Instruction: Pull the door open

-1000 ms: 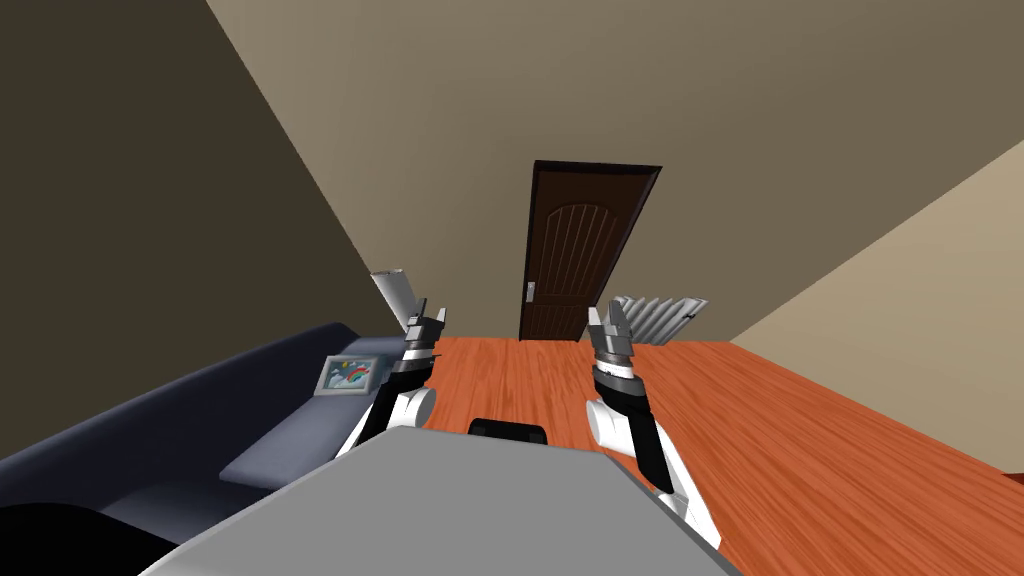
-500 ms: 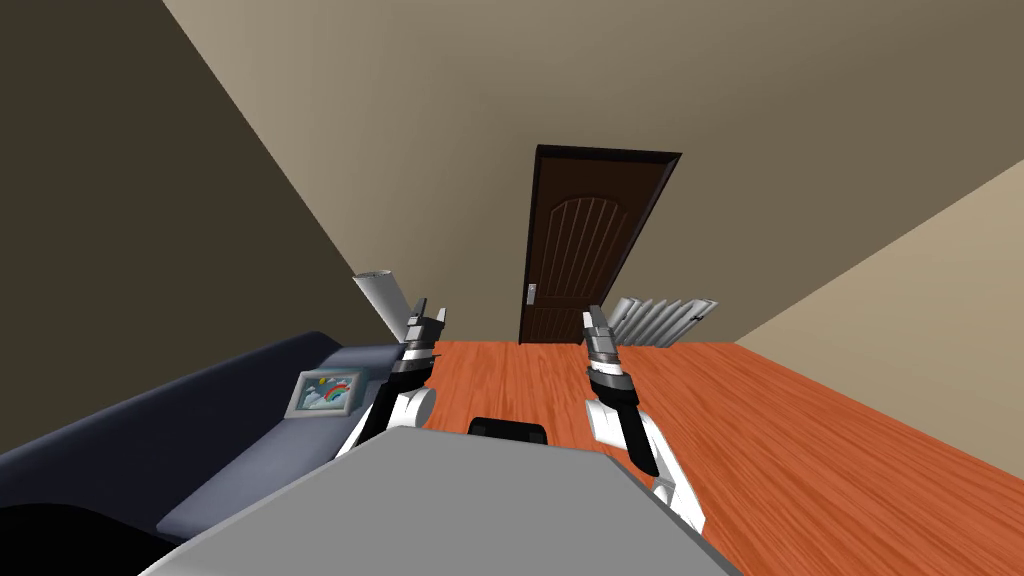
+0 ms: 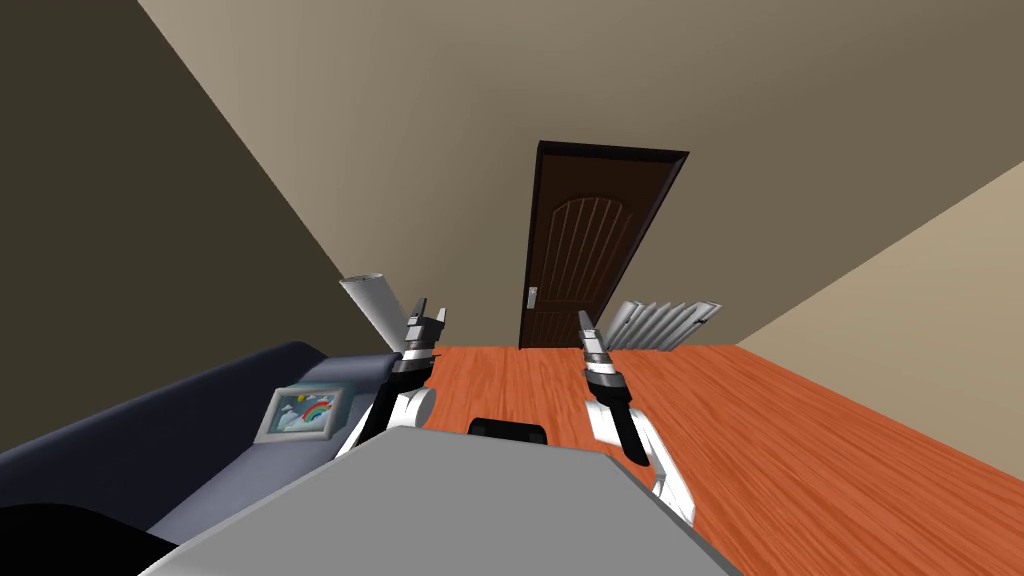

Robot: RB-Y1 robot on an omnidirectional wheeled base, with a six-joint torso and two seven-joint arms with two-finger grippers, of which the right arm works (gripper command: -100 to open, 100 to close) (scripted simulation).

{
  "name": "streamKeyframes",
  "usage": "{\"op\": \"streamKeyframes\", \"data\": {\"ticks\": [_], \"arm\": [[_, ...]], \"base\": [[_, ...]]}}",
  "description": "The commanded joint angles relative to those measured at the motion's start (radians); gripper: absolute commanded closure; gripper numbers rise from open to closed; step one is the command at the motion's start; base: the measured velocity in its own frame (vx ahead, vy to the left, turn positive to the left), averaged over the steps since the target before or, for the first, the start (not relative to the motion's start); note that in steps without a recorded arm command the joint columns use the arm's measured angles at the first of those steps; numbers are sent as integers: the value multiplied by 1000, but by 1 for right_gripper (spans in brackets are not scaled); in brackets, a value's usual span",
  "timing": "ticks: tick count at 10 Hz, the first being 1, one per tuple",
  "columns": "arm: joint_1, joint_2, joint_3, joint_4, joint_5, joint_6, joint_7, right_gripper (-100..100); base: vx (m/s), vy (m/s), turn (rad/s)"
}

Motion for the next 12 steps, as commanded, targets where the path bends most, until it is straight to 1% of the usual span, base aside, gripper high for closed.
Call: {"op": "streamKeyframes", "data": {"ticks": [1,3,4,6,7,9,10,12], "arm": [[-7,-4,-6,38,41,-3,35,-100],[-15,-7,-11,67,71,-3,60,-100],[-22,-10,-17,96,102,-3,84,-100],[-30,-12,-22,125,132,-3,110,-100],[-38,-14,-28,155,163,-3,135,-100],[-46,-16,-33,184,194,-3,160,-100],[-53,-17,-39,214,225,-4,185,-100],[-61,-18,-44,243,256,-4,210,-100]], "base": [[159,48,-24],[139,20,-24],[136,19,-25],[123,35,-22],[133,47,-30],[125,39,-22],[138,38,-26],[138,33,-22]]}}
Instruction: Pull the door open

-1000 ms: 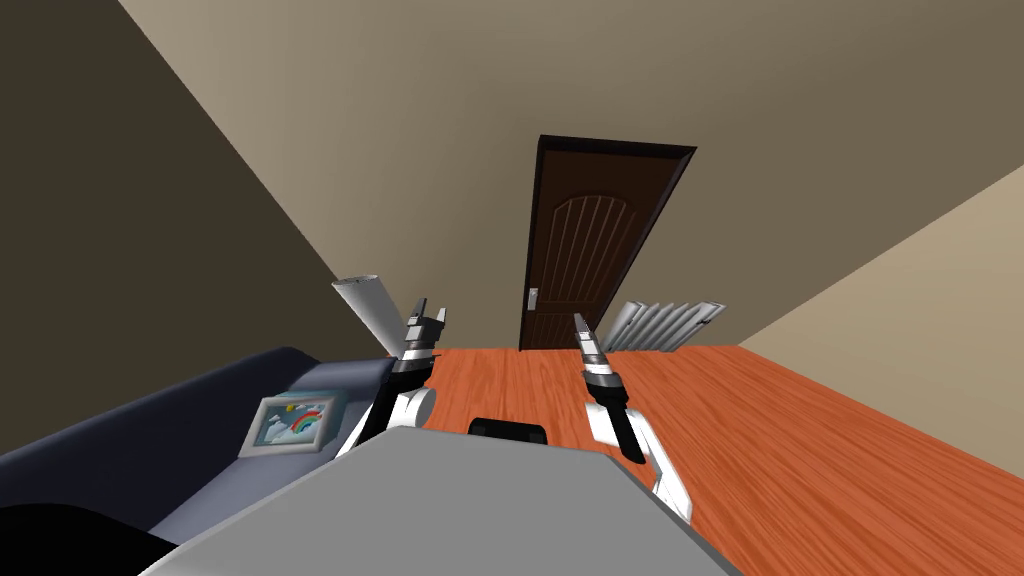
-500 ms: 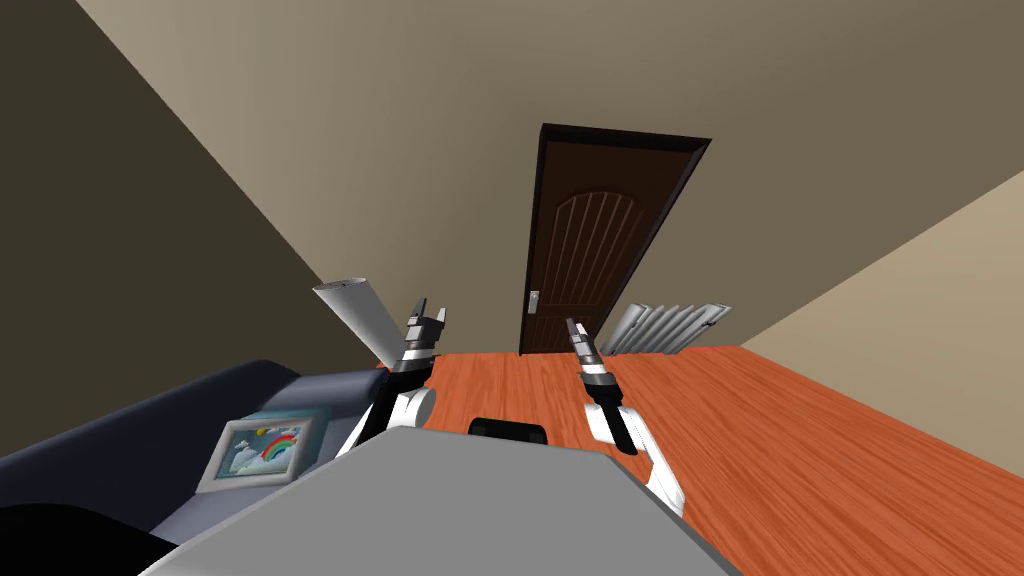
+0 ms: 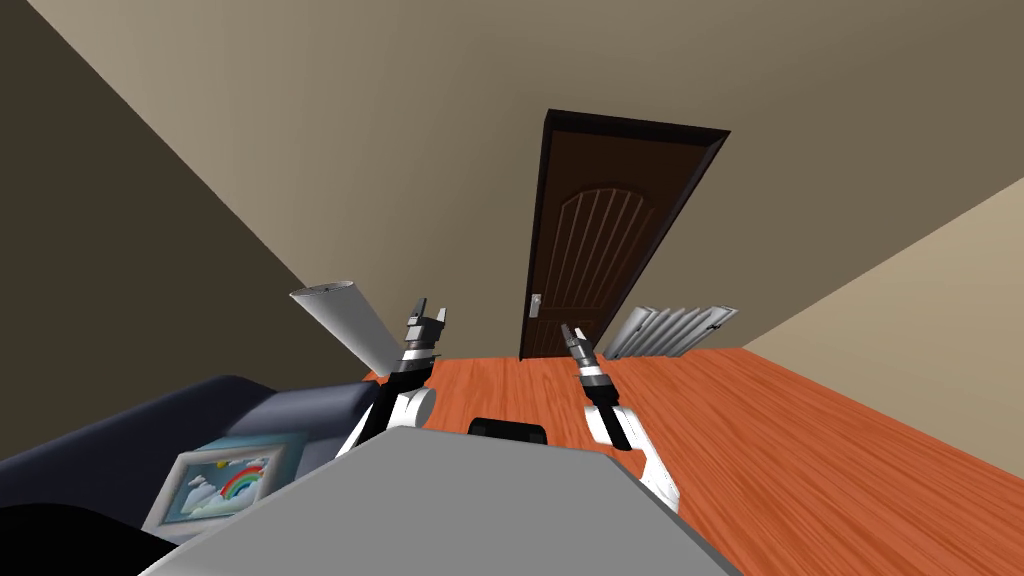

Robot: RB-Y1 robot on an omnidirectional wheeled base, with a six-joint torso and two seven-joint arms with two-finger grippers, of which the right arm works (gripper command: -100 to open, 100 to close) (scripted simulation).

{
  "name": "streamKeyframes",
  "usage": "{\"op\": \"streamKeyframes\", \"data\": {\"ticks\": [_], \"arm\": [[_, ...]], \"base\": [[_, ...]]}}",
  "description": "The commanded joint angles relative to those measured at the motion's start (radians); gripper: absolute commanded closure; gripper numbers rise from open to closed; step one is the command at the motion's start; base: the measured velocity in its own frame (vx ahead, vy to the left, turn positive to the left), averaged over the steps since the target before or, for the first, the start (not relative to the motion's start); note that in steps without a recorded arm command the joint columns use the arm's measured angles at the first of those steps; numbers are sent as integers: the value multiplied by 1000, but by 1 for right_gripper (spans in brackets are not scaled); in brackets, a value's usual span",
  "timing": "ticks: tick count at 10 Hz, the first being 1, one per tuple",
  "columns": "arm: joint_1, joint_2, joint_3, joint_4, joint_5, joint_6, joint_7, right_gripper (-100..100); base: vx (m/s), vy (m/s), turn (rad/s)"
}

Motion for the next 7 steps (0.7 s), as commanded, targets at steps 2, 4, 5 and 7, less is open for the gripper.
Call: {"op": "streamKeyframes", "data": {"ticks": [2,4,5,7], "arm": [[-17,1,-9,56,56,0,48,-100],[-28,1,-17,98,100,-1,84,-100],[-35,2,-22,125,128,-1,106,-100],[-42,2,-27,151,156,-1,129,-100]], "base": [[131,28,-28],[152,58,-26],[153,21,-35],[134,34,-13]]}}
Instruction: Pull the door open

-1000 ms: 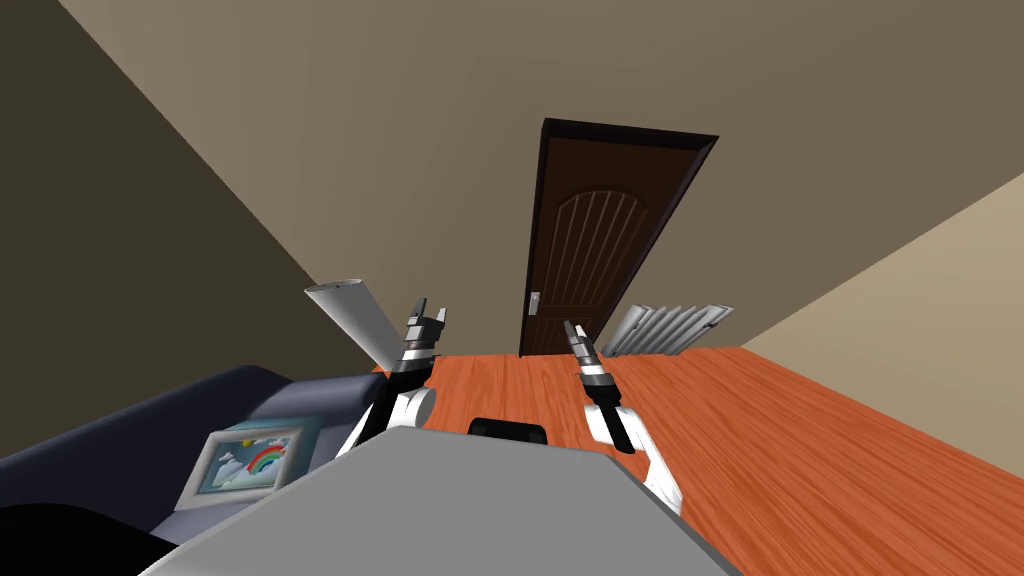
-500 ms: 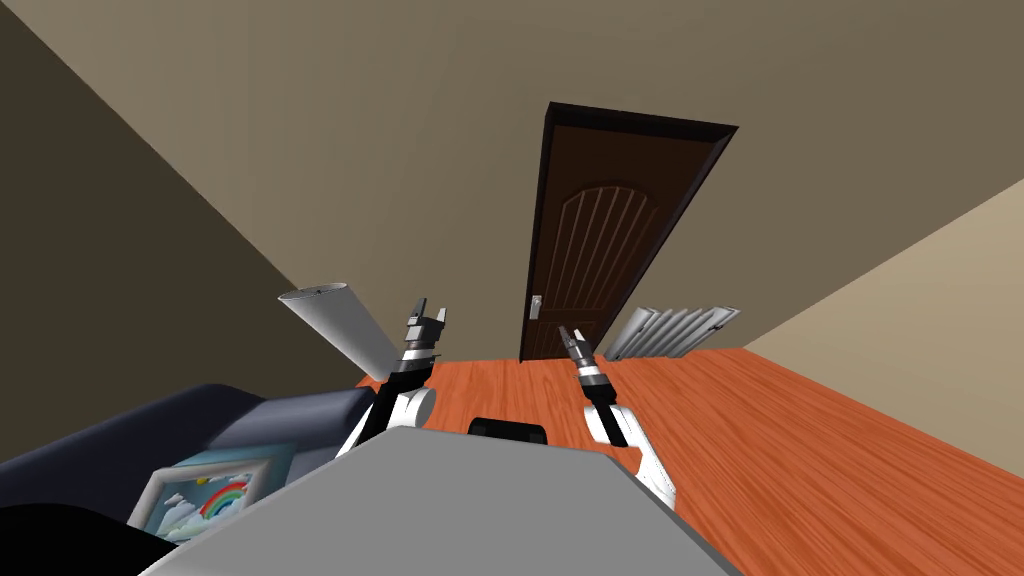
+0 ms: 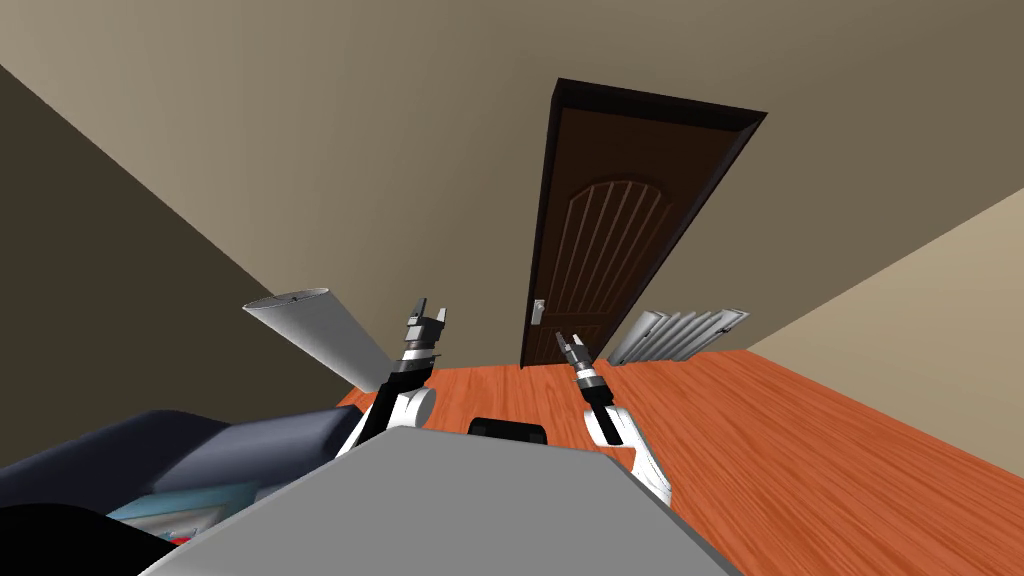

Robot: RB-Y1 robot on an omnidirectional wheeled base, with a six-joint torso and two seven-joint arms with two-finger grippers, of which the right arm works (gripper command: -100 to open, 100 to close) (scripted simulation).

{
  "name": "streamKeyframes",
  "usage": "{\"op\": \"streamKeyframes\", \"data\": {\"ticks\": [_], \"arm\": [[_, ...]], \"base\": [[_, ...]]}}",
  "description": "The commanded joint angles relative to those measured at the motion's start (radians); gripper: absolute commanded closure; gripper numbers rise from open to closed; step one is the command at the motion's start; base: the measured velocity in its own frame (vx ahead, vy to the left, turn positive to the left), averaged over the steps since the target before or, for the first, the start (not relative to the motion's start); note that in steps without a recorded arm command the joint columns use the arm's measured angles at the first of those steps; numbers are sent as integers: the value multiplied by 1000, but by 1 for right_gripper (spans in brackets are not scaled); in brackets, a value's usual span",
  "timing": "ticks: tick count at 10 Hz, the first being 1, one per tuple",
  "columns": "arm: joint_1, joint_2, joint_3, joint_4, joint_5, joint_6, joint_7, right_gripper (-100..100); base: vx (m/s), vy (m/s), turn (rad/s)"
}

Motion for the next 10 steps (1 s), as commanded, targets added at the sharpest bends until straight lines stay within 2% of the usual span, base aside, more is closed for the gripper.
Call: {"op": "streamKeyframes", "data": {"ticks": [1,6,10], "arm": [[-10,3,-7,38,35,-2,31,-100],[-36,10,-25,134,136,-2,113,-100],[-49,15,-34,184,189,-3,156,-100]], "base": [[120,22,-26],[161,45,-26],[140,20,-16]]}}
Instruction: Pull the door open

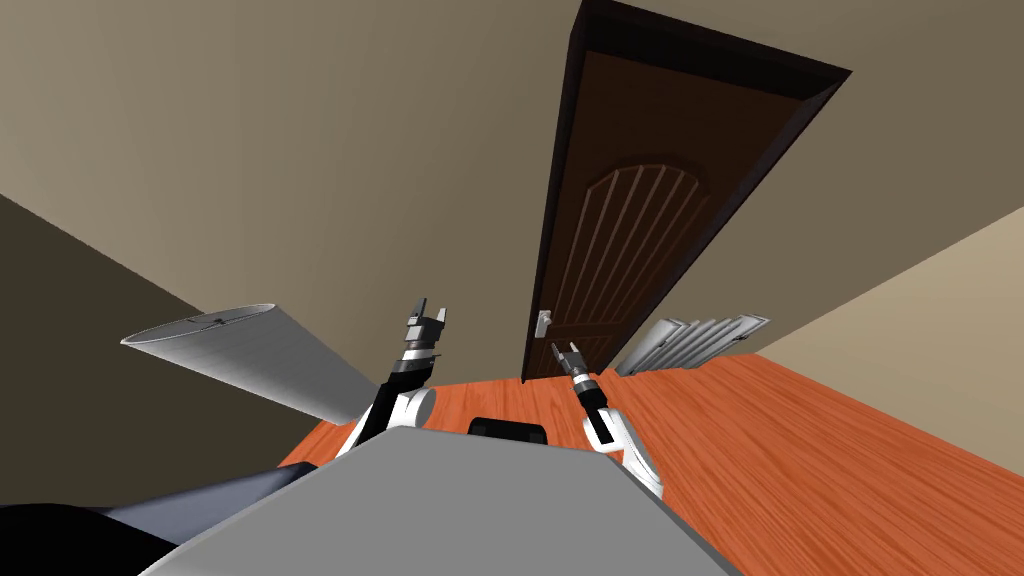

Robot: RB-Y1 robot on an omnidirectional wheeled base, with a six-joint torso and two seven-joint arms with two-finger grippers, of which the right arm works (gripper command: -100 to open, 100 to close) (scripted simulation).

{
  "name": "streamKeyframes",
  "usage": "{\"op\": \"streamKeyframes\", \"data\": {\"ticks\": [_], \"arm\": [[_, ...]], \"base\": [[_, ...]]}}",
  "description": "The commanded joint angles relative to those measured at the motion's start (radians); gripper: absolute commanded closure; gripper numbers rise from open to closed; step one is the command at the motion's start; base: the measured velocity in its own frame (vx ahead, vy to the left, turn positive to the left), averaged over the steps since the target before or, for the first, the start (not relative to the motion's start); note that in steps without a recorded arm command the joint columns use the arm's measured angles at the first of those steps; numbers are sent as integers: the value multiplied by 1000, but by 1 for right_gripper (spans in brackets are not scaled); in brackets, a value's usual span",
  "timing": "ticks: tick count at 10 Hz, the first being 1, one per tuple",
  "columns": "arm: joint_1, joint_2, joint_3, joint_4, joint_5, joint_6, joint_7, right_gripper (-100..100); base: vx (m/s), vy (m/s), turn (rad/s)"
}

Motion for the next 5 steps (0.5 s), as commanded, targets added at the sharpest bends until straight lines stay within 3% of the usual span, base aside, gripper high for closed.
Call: {"op": "streamKeyframes", "data": {"ticks": [1,2,3,4,5], "arm": [[-10,3,-7,28,18,-5,21,-100],[-14,5,-10,43,33,-5,33,-100],[-10,3,-8,31,24,-4,23,-100],[-23,-22,-44,66,5,-21,22,-100],[-27,-29,-55,76,-1,-25,21,-100]], "base": [[117,18,-14],[136,27,-16],[63,14,-3],[106,120,206],[192,162,127]]}}
